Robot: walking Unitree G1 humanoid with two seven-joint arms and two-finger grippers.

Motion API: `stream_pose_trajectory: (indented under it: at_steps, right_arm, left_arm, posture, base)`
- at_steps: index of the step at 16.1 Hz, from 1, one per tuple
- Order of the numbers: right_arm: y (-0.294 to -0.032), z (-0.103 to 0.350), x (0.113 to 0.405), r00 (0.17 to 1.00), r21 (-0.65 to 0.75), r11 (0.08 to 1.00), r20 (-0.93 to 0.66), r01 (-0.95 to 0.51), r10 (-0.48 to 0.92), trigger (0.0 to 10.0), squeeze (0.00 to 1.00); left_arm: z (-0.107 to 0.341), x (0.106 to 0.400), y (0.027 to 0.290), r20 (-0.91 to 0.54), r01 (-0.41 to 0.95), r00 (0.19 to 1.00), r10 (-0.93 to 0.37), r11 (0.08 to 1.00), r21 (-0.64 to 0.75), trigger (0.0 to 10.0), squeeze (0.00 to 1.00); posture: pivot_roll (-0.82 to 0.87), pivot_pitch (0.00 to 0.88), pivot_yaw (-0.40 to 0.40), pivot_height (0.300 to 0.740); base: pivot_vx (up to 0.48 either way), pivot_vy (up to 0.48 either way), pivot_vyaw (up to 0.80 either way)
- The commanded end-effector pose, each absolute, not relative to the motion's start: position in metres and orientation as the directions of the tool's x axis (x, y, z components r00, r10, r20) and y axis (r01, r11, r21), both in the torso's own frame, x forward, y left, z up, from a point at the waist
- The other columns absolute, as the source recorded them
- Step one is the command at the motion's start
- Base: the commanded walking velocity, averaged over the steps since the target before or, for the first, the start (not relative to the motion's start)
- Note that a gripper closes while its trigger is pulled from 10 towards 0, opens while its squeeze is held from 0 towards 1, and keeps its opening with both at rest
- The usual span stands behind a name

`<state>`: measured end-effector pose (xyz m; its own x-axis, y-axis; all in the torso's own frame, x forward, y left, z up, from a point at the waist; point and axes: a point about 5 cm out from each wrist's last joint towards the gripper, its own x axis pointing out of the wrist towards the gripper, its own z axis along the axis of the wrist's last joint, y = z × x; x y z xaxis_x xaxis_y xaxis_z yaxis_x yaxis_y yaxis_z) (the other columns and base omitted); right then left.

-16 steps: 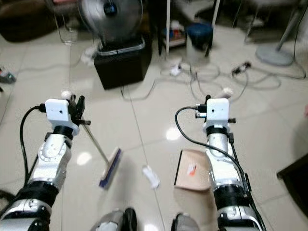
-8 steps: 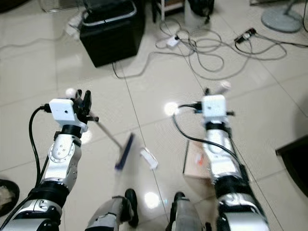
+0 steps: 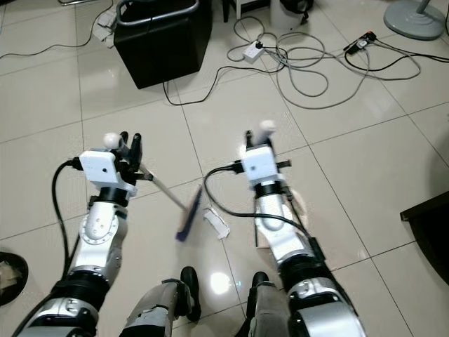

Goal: Sweep floor

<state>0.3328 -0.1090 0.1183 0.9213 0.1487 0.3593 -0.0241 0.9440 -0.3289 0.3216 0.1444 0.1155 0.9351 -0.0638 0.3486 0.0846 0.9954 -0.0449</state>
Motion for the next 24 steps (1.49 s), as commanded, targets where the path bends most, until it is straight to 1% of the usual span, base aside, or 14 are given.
stream_pose_trajectory:
  at_steps: [1, 3, 4, 6, 8, 11, 12, 14, 15, 16, 18, 20, 22, 24]
  right_arm:
    - [-0.097, 0.106, 0.327, 0.938, -0.253, 0.966, 0.320, -0.052, 0.134, 10.0, 0.00]
    - [-0.093, 0.108, 0.328, 0.936, -0.233, 0.970, 0.323, -0.062, 0.138, 10.0, 0.00]
    - [-0.087, 0.110, 0.331, 0.936, -0.215, 0.974, 0.323, -0.073, 0.141, 10.0, 0.00]
    - [-0.085, 0.112, 0.333, 0.937, -0.213, 0.974, 0.320, -0.075, 0.142, 10.0, 0.00]
    - [-0.089, 0.112, 0.334, 0.942, -0.192, 0.980, 0.315, -0.060, 0.120, 10.0, 0.00]
    - [-0.099, 0.113, 0.337, 0.948, -0.151, 0.988, 0.312, -0.019, 0.066, 10.0, 0.00]
    - [-0.106, 0.115, 0.339, 0.946, -0.159, 0.987, 0.318, -0.009, 0.060, 10.0, 0.00]
    - [-0.110, 0.115, 0.339, 0.944, -0.164, 0.986, 0.325, -0.001, 0.055, 10.0, 0.00]
    - [-0.114, 0.116, 0.338, 0.943, -0.167, 0.986, 0.329, 0.005, 0.051, 10.0, 0.00]
    - [-0.117, 0.116, 0.338, 0.942, -0.167, 0.986, 0.332, 0.007, 0.049, 10.0, 0.00]
    - [-0.124, 0.114, 0.336, 0.940, -0.173, 0.985, 0.337, 0.012, 0.048, 10.0, 0.00]
    - [-0.125, 0.113, 0.335, 0.941, -0.173, 0.985, 0.336, 0.010, 0.050, 10.0, 0.00]
    - [-0.126, 0.112, 0.335, 0.943, -0.170, 0.985, 0.329, 0.009, 0.048, 10.0, 0.00]
    - [-0.124, 0.112, 0.335, 0.944, -0.168, 0.986, 0.327, 0.004, 0.051, 10.0, 0.00]
  left_arm:
    - [0.111, 0.321, 0.144, 0.324, 0.077, 0.945, -0.035, 0.990, -0.117, 10.0, 0.00]
    - [0.111, 0.323, 0.142, 0.309, 0.054, 0.951, 0.008, 0.980, -0.192, 10.0, 0.00]
    - [0.111, 0.325, 0.140, 0.280, 0.011, 0.957, 0.074, 0.956, -0.292, 10.0, 0.00]
    - [0.112, 0.327, 0.139, 0.265, -0.016, 0.958, 0.113, 0.940, -0.341, 10.0, 0.00]
    - [0.117, 0.333, 0.143, 0.243, -0.065, 0.952, 0.185, 0.901, -0.430, 10.0, 0.00]
    - [0.128, 0.341, 0.144, 0.249, -0.063, 0.946, 0.209, 0.868, -0.492, 10.0, 0.00]
    - [0.144, 0.350, 0.141, 0.304, 0.011, 0.941, 0.149, 0.884, -0.468, 10.0, 0.00]
    - [0.155, 0.353, 0.141, 0.368, 0.069, 0.925, 0.089, 0.916, -0.394, 10.0, 0.00]
    - [0.168, 0.355, 0.140, 0.441, 0.147, 0.898, -0.008, 0.948, -0.282, 10.0, 0.00]
    - [0.174, 0.355, 0.141, 0.470, 0.179, 0.881, -0.049, 0.956, -0.234, 10.0, 0.00]
    - [0.199, 0.356, 0.153, 0.555, 0.254, 0.816, -0.159, 0.962, -0.098, 10.0, 0.00]
    - [0.208, 0.356, 0.162, 0.585, 0.267, 0.790, -0.183, 0.962, -0.060, 10.0, 0.00]
    - [0.208, 0.356, 0.168, 0.579, 0.266, 0.786, -0.215, 0.964, -0.003, 10.0, 0.00]
    - [0.188, 0.350, 0.164, 0.513, 0.302, 0.798, -0.317, 0.946, 0.116, 10.0, 0.00]
  posture:
    - [0.11, 0.351, 0.124, 0.740]
    - [0.10, 0.348, 0.124, 0.740]
    - [0.10, 0.340, 0.125, 0.740]
    - [0.10, 0.332, 0.126, 0.740]
    - [0.09, 0.319, 0.127, 0.740]
    - [0.09, 0.297, 0.132, 0.740]
    - [0.08, 0.286, 0.136, 0.740]
    - [0.08, 0.283, 0.140, 0.740]
    - [0.07, 0.275, 0.140, 0.740]
    - [0.07, 0.273, 0.141, 0.740]
    - [0.07, 0.263, 0.137, 0.740]
    - [0.07, 0.257, 0.136, 0.740]
    - [0.07, 0.250, 0.134, 0.740]
    - [0.07, 0.239, 0.133, 0.740]
  base:
    - [0.000, 0.000, 0.00]
    - [0.000, 0.000, 0.00]
    - [0.000, 0.000, 0.00]
    - [0.000, 0.000, 0.00]
    - [0.000, 0.000, 0.00]
    - [0.000, 0.000, 0.00]
    - [0.000, 0.000, 0.00]
    - [0.000, 0.000, 0.00]
    - [0.000, 0.000, 0.00]
    - [0.000, 0.000, 0.00]
    - [0.000, 0.000, 0.00]
    - [0.000, 0.000, 0.00]
    - [0.000, 0.000, 0.00]
    - [0.000, 0.000, 0.00]
